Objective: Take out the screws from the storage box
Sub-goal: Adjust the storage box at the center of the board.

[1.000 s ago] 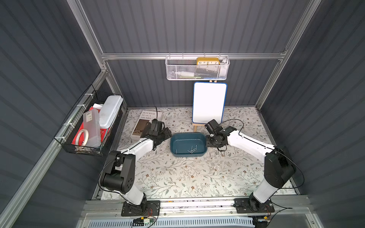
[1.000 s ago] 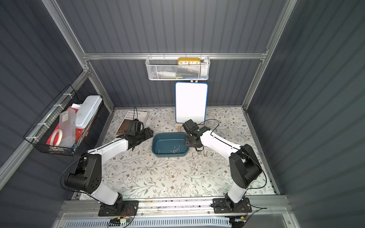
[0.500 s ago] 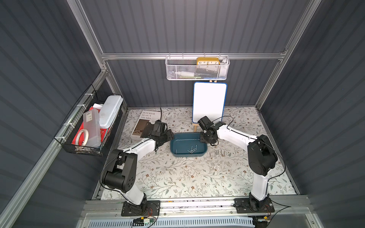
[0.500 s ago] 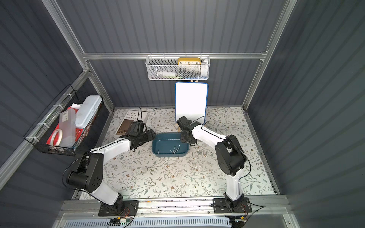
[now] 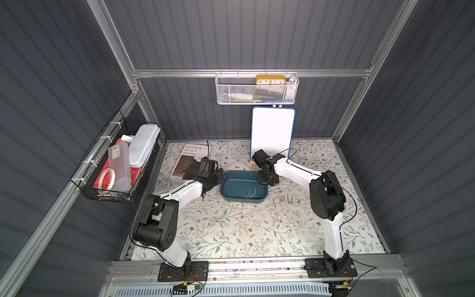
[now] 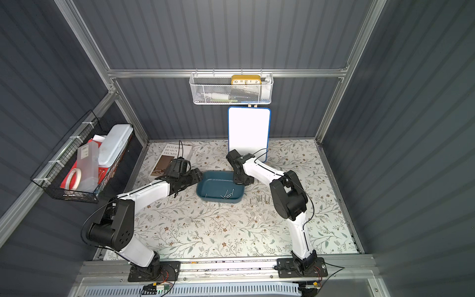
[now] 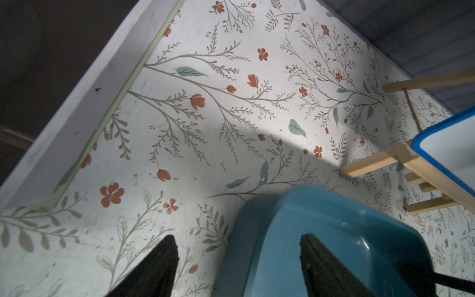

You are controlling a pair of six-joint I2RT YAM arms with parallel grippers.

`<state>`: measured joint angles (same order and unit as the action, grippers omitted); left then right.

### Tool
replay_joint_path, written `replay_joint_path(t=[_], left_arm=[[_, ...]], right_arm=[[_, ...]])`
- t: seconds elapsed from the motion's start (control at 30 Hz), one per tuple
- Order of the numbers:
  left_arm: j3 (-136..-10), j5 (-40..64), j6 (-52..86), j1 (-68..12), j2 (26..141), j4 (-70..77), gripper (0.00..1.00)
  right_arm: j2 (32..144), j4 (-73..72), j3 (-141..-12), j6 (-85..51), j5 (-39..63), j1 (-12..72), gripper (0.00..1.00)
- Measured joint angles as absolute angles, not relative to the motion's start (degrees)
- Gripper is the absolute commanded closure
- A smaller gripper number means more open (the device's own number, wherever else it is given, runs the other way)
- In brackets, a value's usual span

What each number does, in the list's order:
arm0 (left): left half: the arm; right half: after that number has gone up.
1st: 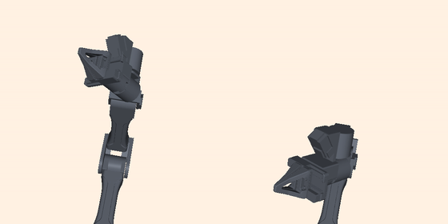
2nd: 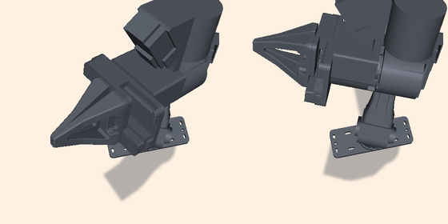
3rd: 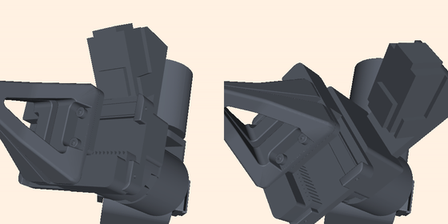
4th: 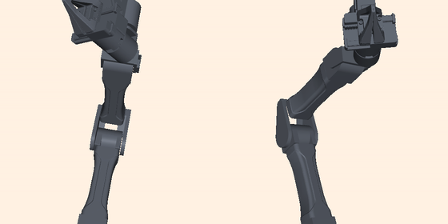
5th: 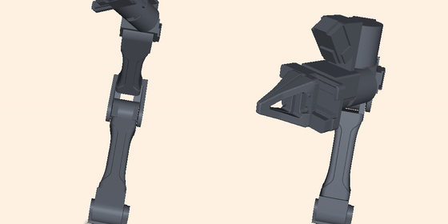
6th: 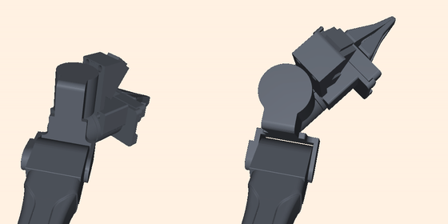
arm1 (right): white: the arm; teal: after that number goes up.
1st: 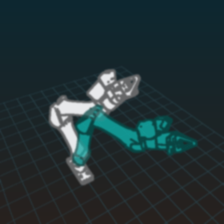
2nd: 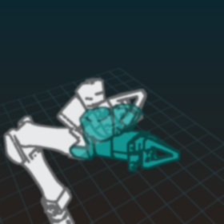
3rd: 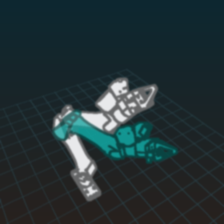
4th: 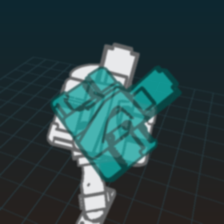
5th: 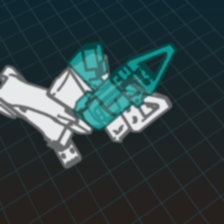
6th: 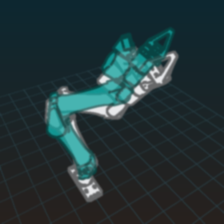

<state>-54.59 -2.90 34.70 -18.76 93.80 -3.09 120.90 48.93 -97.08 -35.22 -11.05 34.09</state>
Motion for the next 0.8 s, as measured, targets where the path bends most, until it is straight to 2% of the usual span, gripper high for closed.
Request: replay_joint_path(t=[0.07,0.47,0.8], left_arm=[[-54.61,-3.64,35.2,-18.76,93.78,-3.86,0.18],[-60.53,-4.97,36.05,-18.76,88.23,-9.41,0.15],[-64.84,-5.43,36.05,-18.76,84.36,-12.86,0.15]], right_arm=[[120.9,49.28,-97.93,-35.94,-10.7,34.11,1.0],[120.88,56.71,-102.19,-35.88,-6.92,33.95,1.0],[119.04,67.81,-99.92,-36.45,6.04,33.61,1.0]])
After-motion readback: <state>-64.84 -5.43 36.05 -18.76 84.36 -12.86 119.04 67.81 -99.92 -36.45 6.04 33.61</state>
